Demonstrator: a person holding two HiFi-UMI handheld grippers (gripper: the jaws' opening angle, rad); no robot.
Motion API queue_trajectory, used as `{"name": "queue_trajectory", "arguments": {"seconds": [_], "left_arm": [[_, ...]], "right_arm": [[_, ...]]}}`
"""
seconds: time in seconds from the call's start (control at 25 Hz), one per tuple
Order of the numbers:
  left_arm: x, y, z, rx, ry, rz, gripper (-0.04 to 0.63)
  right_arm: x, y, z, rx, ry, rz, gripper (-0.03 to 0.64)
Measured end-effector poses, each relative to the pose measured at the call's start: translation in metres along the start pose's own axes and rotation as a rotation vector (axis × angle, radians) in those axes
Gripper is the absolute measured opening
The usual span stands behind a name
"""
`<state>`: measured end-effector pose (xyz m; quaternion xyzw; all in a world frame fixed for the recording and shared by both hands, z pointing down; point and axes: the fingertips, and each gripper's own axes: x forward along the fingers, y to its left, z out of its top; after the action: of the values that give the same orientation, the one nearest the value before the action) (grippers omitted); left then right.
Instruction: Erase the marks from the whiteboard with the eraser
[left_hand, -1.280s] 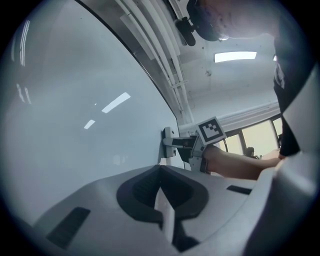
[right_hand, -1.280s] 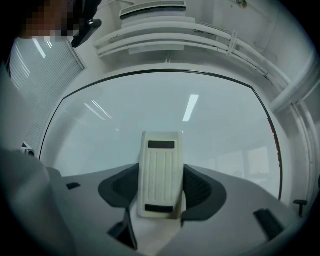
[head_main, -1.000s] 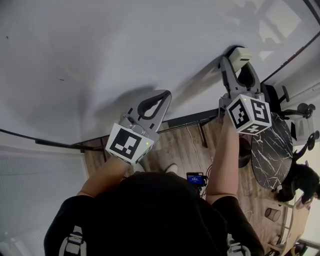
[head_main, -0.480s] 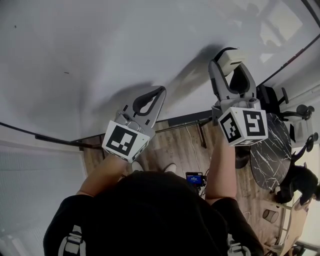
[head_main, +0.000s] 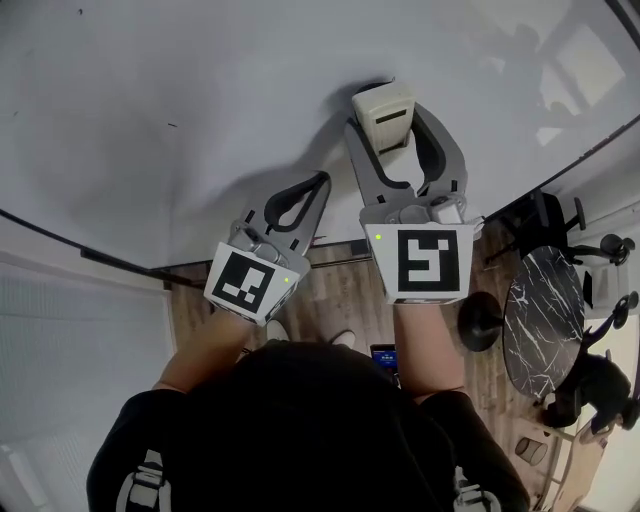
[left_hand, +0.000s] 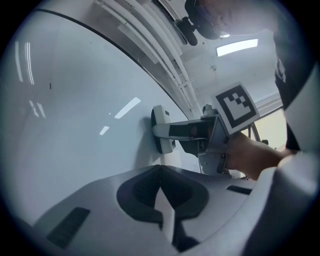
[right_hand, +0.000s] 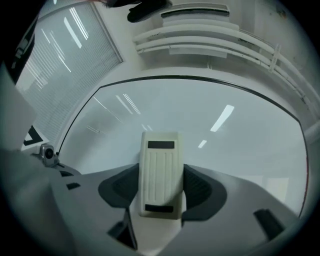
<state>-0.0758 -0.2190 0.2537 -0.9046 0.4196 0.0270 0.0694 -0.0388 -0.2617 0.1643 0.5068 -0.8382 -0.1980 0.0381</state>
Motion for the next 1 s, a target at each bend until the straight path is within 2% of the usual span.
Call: {"name": "queue_trajectory", "arguments": {"seconds": [0.12, 0.44, 0.56, 0.76, 1.0], "left_arm": [[-0.009, 0.009, -0.002, -0.003, 0.010, 0.016, 0.005], [-0.009, 0.014, -0.005, -0.008, 0.011, 0.021, 0.005], [-0.006, 0.011, -0.006, -0.012, 0.011, 0.018, 0.005], [0.003, 0.002, -0.010, -0.007, 0.014, 0.004, 0.005], [0.019, -0.022, -0.007, -0.005, 0.032, -0.007, 0.005]], "right_arm": [[0.004, 0.000, -0.002, 0.005, 0.006, -0.016, 0.252], [0.003, -0.005, -0.004, -0.002, -0.020, 0.010, 0.252], [0.000, -0.015, -0.010, 0.004, -0.017, -0.018, 0.252], [-0.013, -0.056, -0.034, 0.045, 0.001, -0.111, 0.252], [-0.041, -0.132, -0.068, 0.134, 0.023, -0.204, 0.252]]}}
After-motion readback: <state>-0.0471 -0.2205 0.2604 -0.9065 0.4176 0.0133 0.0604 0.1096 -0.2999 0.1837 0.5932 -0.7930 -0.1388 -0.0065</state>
